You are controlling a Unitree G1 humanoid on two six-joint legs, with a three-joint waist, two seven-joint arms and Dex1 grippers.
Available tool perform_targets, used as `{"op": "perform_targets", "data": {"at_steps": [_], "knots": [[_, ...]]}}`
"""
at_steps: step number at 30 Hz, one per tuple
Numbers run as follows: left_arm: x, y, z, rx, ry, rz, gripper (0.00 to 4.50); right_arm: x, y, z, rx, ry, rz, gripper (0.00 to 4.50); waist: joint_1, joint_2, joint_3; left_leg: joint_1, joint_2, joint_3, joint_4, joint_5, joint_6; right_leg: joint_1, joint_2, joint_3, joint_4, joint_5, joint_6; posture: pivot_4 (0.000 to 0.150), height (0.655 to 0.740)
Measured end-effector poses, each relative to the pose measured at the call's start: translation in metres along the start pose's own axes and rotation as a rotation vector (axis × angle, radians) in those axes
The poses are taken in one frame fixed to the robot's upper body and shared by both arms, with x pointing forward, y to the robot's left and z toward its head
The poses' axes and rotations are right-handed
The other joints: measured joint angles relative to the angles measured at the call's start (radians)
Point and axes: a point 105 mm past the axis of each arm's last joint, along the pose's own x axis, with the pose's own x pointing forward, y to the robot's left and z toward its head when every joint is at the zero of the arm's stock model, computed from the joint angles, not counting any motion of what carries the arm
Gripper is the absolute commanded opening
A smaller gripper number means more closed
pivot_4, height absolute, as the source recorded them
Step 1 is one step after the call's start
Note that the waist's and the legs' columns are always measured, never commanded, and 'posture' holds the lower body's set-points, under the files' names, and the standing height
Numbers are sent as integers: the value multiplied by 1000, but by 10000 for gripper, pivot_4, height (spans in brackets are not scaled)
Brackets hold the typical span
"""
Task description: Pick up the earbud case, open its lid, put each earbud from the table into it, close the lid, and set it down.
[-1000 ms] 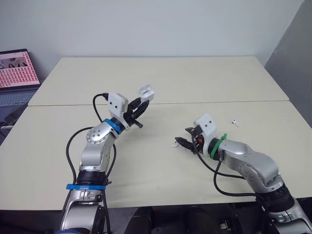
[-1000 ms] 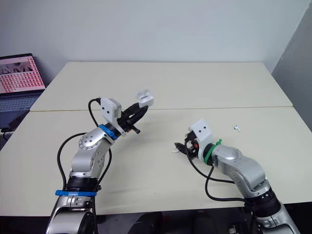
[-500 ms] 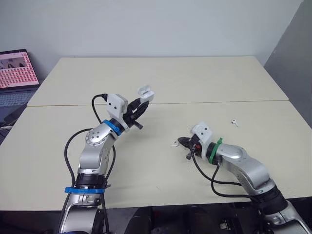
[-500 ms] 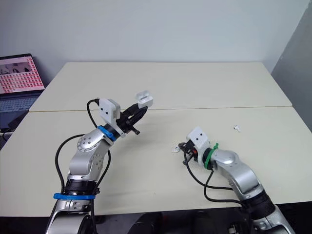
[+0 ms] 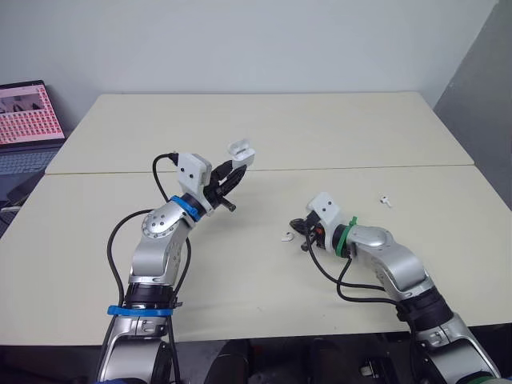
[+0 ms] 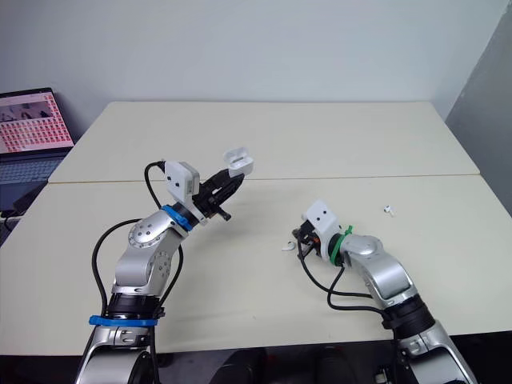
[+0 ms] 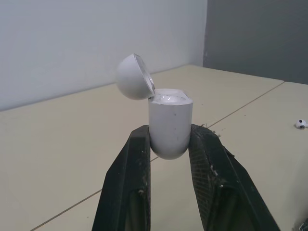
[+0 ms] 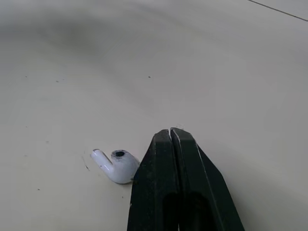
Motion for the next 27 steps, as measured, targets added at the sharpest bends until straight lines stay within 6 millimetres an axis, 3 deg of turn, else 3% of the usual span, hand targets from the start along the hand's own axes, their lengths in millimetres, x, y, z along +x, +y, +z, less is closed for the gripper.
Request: {"op": "perform_targets", "data": {"at_steps": [13, 21, 27], "knots": [[1, -1, 0, -3, -2, -2, 7865, -5, 9, 5, -72, -22, 39, 215, 0, 0, 0, 0, 0, 0, 0, 0, 0, 0, 0, 0, 0, 0, 0, 1500, 7400], [2, -3, 0, -5, -3, -7, 7865, -4, 15, 20, -549, 27, 48, 215, 0, 0, 0, 0, 0, 0, 0, 0, 0, 0, 0, 0, 0, 0, 0, 1500, 7400], [4, -6, 0, -15, -12, -15, 7865, 2, 12, 44, -901, 57, 94, 215, 0, 0, 0, 0, 0, 0, 0, 0, 0, 0, 0, 0, 0, 0, 0, 1500, 7400]]}}
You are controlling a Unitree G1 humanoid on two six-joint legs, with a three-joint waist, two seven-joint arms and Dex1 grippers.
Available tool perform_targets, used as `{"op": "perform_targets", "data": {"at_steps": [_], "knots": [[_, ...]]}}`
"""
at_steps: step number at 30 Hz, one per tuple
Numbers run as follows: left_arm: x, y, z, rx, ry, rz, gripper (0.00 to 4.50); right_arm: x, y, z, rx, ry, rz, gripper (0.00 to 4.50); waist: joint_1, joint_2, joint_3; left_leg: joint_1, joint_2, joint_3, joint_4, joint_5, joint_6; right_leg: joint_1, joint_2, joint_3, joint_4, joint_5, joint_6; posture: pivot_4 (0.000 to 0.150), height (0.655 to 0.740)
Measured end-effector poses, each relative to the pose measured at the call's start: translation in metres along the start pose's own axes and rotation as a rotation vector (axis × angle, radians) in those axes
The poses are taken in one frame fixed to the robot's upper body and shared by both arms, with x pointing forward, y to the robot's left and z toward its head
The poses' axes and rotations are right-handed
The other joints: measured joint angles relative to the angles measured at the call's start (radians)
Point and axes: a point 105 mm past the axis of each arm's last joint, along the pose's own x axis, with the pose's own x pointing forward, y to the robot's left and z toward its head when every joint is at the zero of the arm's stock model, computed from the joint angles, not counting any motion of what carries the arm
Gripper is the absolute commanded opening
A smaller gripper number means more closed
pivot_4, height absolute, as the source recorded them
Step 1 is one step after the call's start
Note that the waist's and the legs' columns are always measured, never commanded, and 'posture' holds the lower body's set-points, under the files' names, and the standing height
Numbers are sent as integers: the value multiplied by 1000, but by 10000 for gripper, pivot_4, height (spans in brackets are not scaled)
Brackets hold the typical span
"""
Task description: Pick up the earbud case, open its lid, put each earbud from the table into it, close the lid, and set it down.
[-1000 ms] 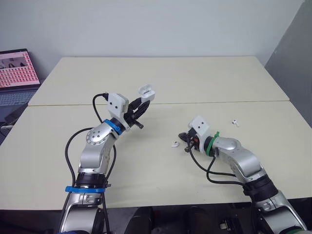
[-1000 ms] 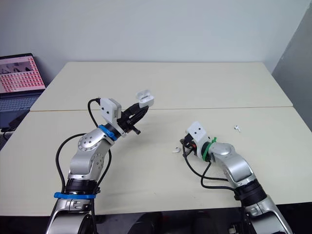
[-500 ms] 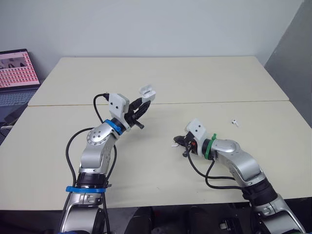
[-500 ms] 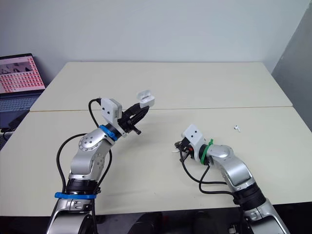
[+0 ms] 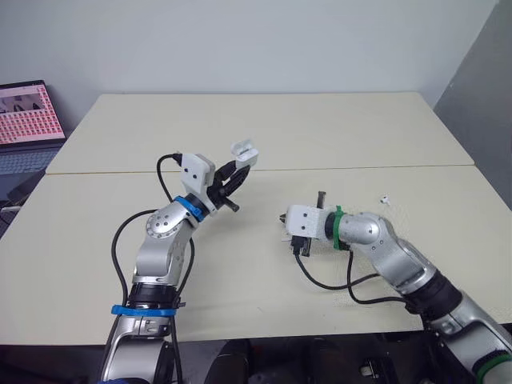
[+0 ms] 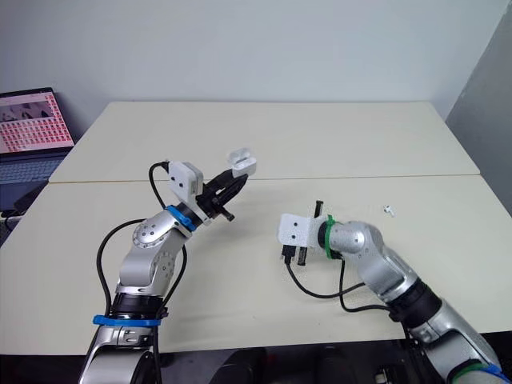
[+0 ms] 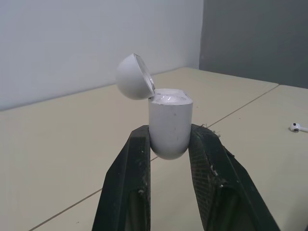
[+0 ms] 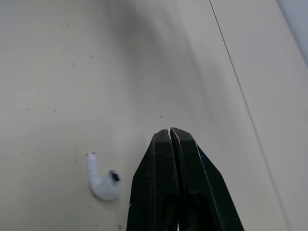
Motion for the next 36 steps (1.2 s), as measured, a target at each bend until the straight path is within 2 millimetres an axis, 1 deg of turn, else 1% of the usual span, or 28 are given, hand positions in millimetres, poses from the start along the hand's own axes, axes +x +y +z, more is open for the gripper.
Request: {"op": "perform_targets", "data": {"at_steps": [3, 9, 13, 15, 16, 19, 21, 25, 28, 31, 36], "knots": [[0, 0, 0, 0, -1, -1, 7865, 2, 0, 2, -62, 5, 47, 215, 0, 0, 0, 0, 0, 0, 0, 0, 0, 0, 0, 0, 0, 0, 0, 1500, 7400], [0, 0, 0, 1, -2, 0, 7865, 10, 17, 7, -70, -2, 156, 215, 0, 0, 0, 0, 0, 0, 0, 0, 0, 0, 0, 0, 0, 0, 0, 1500, 7400], [0, 0, 0, 1, -2, 2, 7865, 17, 27, -4, -124, 49, 207, 215, 0, 0, 0, 0, 0, 0, 0, 0, 0, 0, 0, 0, 0, 0, 0, 1500, 7400], [0, 0, 0, 1, -3, 2, 7865, 20, 26, -9, -170, 75, 217, 215, 0, 0, 0, 0, 0, 0, 0, 0, 0, 0, 0, 0, 0, 0, 0, 1500, 7400], [0, 0, 0, 1, -3, 3, 7865, 23, 23, -11, -201, 89, 217, 215, 0, 0, 0, 0, 0, 0, 0, 0, 0, 0, 0, 0, 1, 0, 0, 1500, 7400], [0, 0, 0, -1, -3, 3, 7865, 25, 15, -11, -258, 104, 205, 215, 0, 0, 0, 0, 0, 0, 0, 0, -1, 0, 0, 0, 0, 0, 0, 1500, 7400], [0, 0, 0, -1, -3, 3, 7865, 26, 16, -9, -274, 97, 215, 215, 0, 0, 0, 0, 0, 0, 0, 0, -1, 0, 0, 0, 1, 0, 0, 1500, 7400], [0, 0, 0, -1, -3, 3, 7865, 25, 20, -7, -291, 85, 250, 215, 0, 0, 0, 0, 0, 0, 0, 0, -1, 0, 0, 0, 1, 0, 0, 1500, 7400], [0, 0, 0, -1, -3, 2, 7865, 21, 25, -6, -314, 74, 282, 215, 0, 0, 0, 0, 0, 0, 0, 0, -1, 0, 0, 0, 1, 0, 0, 1500, 7400], [0, 0, 0, -1, -3, 3, 7865, 16, 32, -9, -316, 75, 309, 215, 0, 0, 0, 0, 0, 0, 0, 0, 0, 0, 0, 0, 1, 0, 0, 1500, 7400], [0, 0, 0, -1, -2, 2, 7865, 7, 33, -13, -343, 80, 342, 215, 0, 0, 0, 0, 0, 0, 0, 0, 0, 0, 0, 0, 1, 0, 0, 1500, 7400]]}}
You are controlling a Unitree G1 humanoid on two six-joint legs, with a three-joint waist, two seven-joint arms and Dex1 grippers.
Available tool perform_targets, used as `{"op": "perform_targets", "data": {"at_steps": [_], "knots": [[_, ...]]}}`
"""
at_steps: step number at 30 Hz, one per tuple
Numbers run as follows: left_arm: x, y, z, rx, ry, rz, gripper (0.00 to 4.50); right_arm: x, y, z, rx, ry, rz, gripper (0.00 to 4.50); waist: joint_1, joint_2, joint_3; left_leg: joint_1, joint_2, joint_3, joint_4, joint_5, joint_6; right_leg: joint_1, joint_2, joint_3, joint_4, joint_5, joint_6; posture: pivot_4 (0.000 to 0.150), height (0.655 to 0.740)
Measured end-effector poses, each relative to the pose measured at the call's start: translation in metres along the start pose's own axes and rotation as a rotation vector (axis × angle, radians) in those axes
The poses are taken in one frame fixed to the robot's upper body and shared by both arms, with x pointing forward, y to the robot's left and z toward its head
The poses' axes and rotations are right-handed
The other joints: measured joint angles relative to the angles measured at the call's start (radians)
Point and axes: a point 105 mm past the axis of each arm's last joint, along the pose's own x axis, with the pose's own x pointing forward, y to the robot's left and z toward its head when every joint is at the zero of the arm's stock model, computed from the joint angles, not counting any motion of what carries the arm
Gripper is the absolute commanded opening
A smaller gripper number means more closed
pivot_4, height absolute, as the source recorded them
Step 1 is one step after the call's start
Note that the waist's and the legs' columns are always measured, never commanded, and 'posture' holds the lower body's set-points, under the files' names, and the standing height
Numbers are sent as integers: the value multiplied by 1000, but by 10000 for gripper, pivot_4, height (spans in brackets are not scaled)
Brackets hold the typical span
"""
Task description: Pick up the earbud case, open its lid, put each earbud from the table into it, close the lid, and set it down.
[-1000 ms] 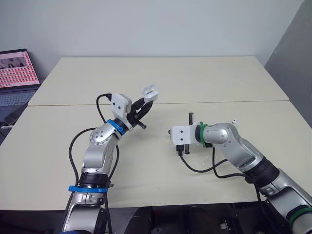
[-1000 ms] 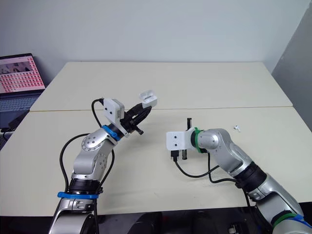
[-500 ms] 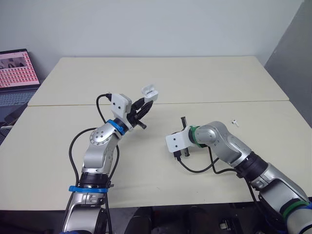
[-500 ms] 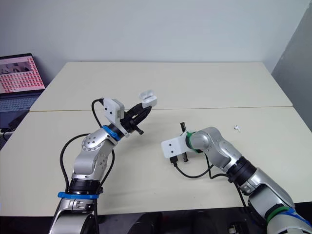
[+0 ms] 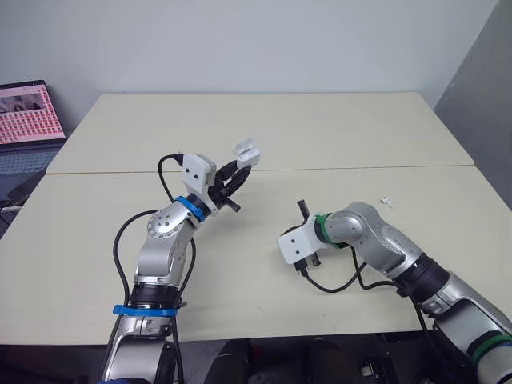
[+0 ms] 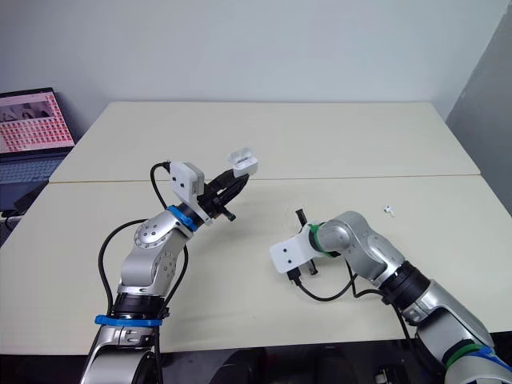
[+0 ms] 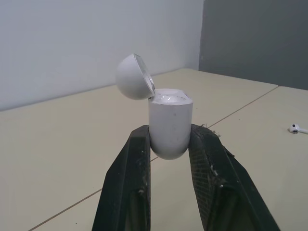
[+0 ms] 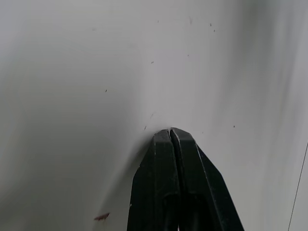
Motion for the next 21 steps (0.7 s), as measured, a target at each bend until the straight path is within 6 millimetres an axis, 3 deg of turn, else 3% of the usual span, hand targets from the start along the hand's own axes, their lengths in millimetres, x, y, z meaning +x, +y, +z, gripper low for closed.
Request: {"op": "perform_targets", "data": {"at_steps": [12, 21], "knots": [[0, 0, 0, 1, 1, 2, 7865, -16, 14, -13, 80, -30, 9, 215, 1, 0, 0, 0, 0, 0, 0, 0, 0, 0, 0, 0, 0, 0, 0, 1500, 7400], [0, 0, 0, 2, 2, 2, 7865, -6, 14, 3, 228, -118, -39, 215, 1, 0, 0, 0, 0, 0, 0, 0, 0, 0, 0, 0, 0, 0, 0, 1500, 7400]]}}
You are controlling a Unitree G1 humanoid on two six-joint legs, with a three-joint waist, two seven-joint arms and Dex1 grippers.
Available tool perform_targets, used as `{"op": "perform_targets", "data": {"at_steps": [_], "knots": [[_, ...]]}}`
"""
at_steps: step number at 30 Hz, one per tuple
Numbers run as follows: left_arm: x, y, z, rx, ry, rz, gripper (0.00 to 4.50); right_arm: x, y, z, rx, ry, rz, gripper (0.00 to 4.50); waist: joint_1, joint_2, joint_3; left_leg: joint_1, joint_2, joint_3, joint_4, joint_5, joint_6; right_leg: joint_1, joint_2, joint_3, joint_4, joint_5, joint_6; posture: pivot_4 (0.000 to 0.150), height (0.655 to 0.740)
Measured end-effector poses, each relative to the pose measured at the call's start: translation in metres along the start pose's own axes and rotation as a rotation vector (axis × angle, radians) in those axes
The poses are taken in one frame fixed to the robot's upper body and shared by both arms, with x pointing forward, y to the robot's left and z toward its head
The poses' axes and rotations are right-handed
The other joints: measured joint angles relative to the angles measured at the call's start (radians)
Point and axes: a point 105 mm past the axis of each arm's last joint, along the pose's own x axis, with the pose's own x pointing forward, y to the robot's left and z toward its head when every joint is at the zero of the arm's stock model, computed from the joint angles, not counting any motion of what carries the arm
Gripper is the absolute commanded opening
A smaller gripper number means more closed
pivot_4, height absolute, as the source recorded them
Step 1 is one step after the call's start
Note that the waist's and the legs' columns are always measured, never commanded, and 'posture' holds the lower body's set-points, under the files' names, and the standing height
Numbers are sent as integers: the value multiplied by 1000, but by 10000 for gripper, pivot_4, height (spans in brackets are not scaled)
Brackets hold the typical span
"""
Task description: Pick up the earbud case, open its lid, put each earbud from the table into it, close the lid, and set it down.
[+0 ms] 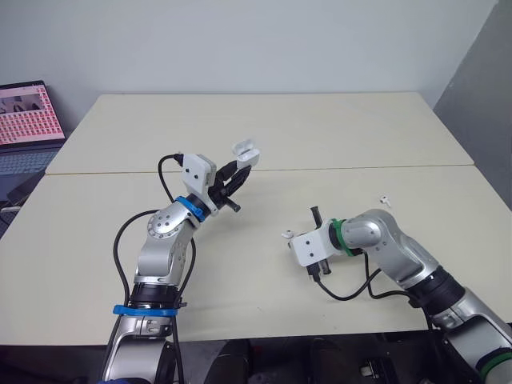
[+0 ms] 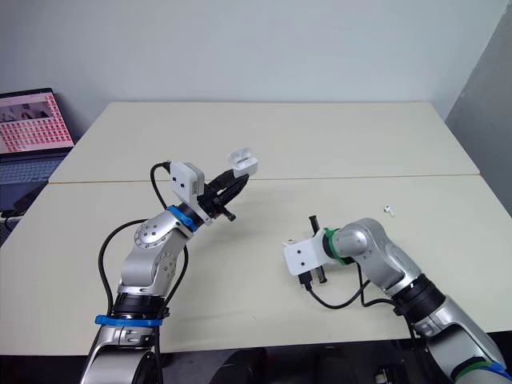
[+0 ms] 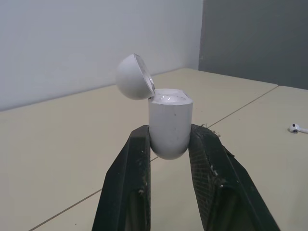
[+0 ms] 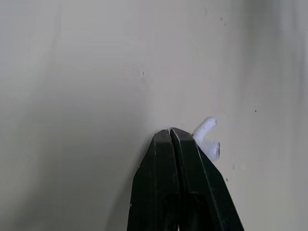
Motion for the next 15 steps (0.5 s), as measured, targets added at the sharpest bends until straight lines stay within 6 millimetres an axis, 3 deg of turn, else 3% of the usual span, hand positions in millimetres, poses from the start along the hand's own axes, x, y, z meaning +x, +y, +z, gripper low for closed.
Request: {"op": "perform_targets", "data": {"at_steps": [3, 5, 8, 11, 15], "knots": [[0, 0, 0, 1, 1, 0, 7865, -3, -6, 10, 150, -96, -37, 215, 0, 0, 0, 0, 0, 0, 0, 0, 0, 0, 0, 0, 0, 0, 0, 1500, 7400], [0, 0, 0, 1, 1, 0, 7865, -15, -21, 26, 288, -212, -89, 215, 0, 0, 0, 0, 0, 0, 0, 0, 0, 0, 0, 0, 0, 0, 0, 1500, 7400], [0, 0, 0, 2, 1, 0, 7865, -31, -36, 32, 434, -287, -150, 5649, 1, 0, 0, 0, 0, -1, 0, 0, 0, 0, 0, 0, 0, 0, 0, 1500, 7400], [-1, 1, 0, 3, 2, 3, 7865, -37, -37, 20, 558, -277, -184, 16622, 4, 0, 0, 0, -1, -1, 0, 0, 0, 0, 0, 0, 0, 0, 0, 1500, 7400], [-1, 1, 0, 3, 2, 2, 7865, -32, -27, 9, 651, -258, -214, 30840, 2, 0, 0, 0, 0, 0, 0, 0, 0, 0, 0, 0, 0, 0, 0, 1500, 7400]]}}
